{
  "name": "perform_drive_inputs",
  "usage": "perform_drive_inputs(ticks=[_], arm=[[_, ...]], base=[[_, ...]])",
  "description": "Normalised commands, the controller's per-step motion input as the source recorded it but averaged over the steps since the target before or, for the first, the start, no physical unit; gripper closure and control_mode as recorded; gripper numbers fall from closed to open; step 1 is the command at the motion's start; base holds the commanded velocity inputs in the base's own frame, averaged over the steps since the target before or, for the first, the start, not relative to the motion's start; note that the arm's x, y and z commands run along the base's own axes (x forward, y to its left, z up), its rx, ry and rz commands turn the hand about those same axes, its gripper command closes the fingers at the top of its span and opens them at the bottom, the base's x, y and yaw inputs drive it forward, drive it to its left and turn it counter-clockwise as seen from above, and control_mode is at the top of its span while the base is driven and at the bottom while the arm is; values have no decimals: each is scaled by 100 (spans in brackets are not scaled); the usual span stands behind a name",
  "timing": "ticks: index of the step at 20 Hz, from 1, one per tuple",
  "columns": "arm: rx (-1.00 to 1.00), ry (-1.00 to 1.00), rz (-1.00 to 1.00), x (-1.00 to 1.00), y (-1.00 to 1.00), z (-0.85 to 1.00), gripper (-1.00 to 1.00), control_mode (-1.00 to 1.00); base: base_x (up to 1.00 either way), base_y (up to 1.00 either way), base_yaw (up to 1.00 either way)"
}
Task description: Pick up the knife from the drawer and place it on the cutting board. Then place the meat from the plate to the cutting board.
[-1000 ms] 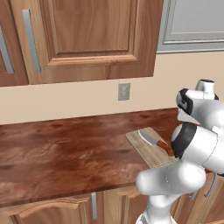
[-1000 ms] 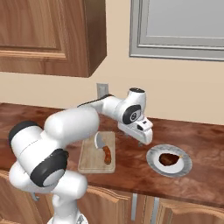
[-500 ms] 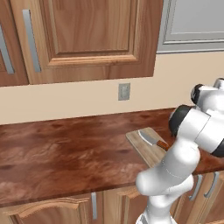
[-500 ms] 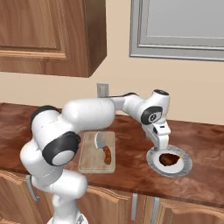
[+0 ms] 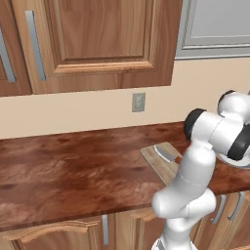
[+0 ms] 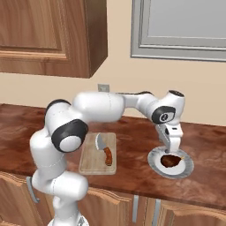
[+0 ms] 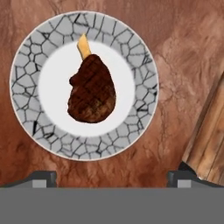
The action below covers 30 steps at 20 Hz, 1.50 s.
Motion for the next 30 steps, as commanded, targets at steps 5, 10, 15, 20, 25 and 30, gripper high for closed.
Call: perform_drive_inputs(ticks=[5,10,15,20,25,30], arm=[[0,0,0,0,-12,-19,-100,-100],[0,0,0,0,-8,-21,-100,-100],[0,0,0,0,-3,-12,-100,-100],[0,0,0,1,-10,-9,-100,-100],[0,0,0,9,0,-30,-100,-100],[0,0,0,19,0,-34,-100,-100]], base=[[0,0,0],[0,0,0],[0,0,0],[0,0,0],[0,0,0],[0,0,0]])
